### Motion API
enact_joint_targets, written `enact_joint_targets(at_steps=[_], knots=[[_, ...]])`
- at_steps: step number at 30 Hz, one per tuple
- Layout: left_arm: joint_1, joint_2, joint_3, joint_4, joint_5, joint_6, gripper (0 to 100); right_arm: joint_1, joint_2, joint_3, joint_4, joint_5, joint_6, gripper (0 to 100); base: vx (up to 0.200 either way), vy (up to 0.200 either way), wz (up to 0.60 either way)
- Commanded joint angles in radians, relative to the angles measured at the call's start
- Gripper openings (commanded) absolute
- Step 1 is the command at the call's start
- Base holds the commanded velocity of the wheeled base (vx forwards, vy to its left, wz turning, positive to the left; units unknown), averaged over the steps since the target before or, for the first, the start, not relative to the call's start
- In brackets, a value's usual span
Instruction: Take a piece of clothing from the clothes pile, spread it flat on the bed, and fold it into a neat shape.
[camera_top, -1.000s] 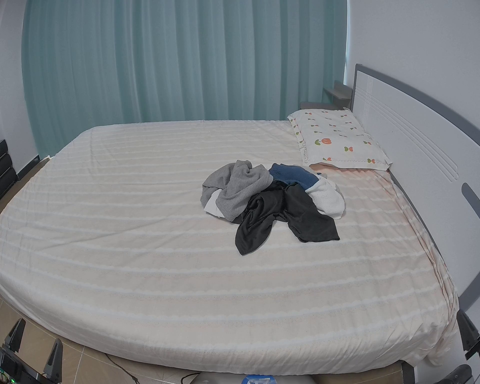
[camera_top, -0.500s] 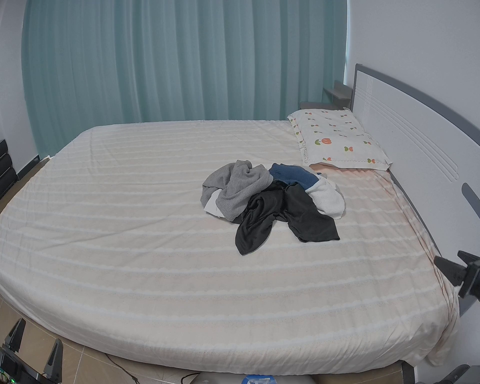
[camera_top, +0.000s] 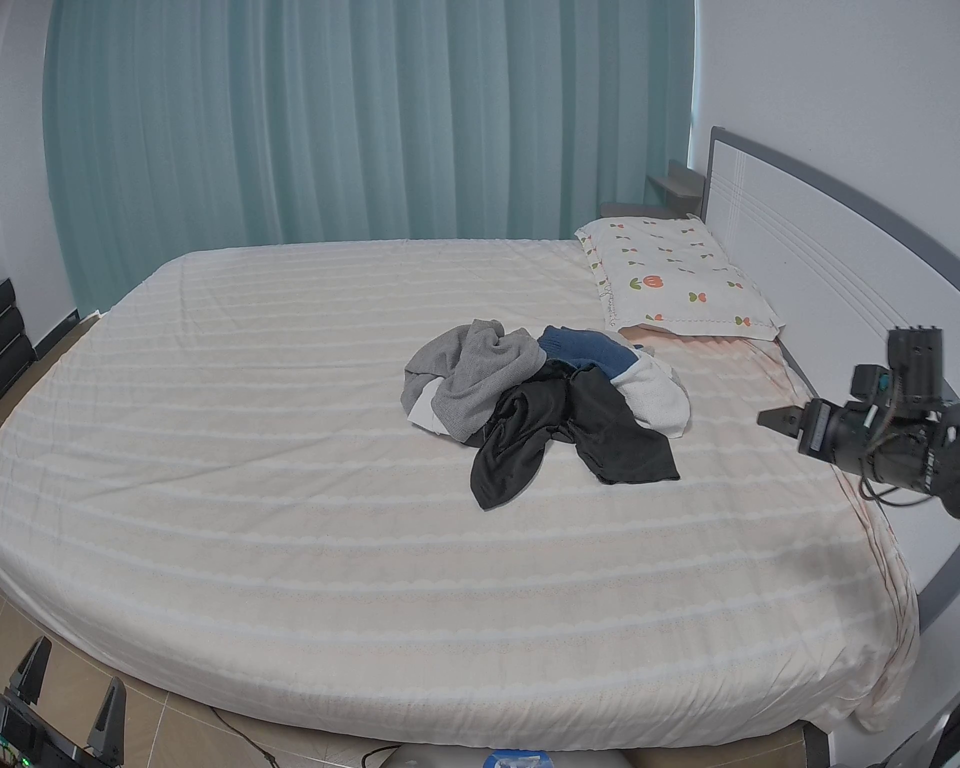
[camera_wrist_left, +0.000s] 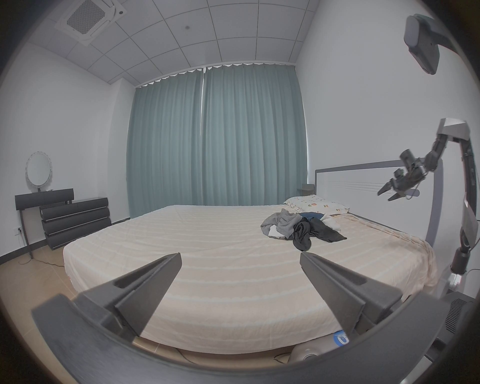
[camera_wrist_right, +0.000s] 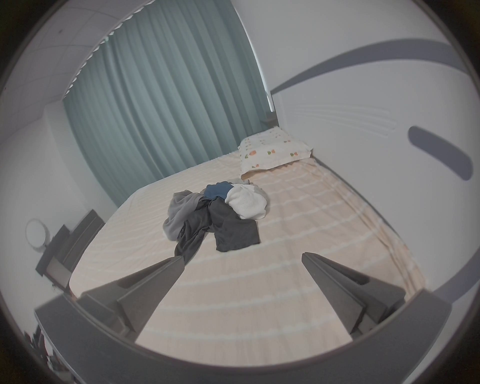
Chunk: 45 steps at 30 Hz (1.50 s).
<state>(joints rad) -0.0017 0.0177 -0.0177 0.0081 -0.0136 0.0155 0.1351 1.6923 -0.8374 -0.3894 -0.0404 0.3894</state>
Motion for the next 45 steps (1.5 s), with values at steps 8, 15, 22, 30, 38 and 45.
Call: enact_joint_targets(at_steps=[8, 15, 22, 30, 38, 45], knots=[[0.000, -0.018, 0.015, 0.000, 0.006, 0.003, 100, 0.066, 0.892, -0.856, 0.161, -0.070, 0.316, 100, 0.000, 0.000, 0.00], [0.000, -0.018, 0.015, 0.000, 0.006, 0.015, 100, 0.051, 0.929, -0.934, 0.191, -0.042, 0.319, 100, 0.000, 0.000, 0.00], [0.000, -0.018, 0.016, 0.001, 0.006, 0.015, 100, 0.054, 1.011, -1.063, 0.262, -0.050, 0.327, 100, 0.000, 0.000, 0.00], [0.000, -0.018, 0.016, 0.001, 0.004, 0.015, 100, 0.040, 1.018, -1.065, 0.259, -0.062, 0.316, 100, 0.000, 0.000, 0.00], [0.000, -0.018, 0.015, 0.001, 0.001, 0.015, 100, 0.049, 1.018, -1.069, 0.250, -0.064, 0.295, 100, 0.000, 0.000, 0.00], [0.000, -0.018, 0.015, 0.001, 0.000, 0.015, 100, 0.061, 1.009, -1.055, 0.250, -0.062, 0.273, 0, 0.000, 0.000, 0.00]])
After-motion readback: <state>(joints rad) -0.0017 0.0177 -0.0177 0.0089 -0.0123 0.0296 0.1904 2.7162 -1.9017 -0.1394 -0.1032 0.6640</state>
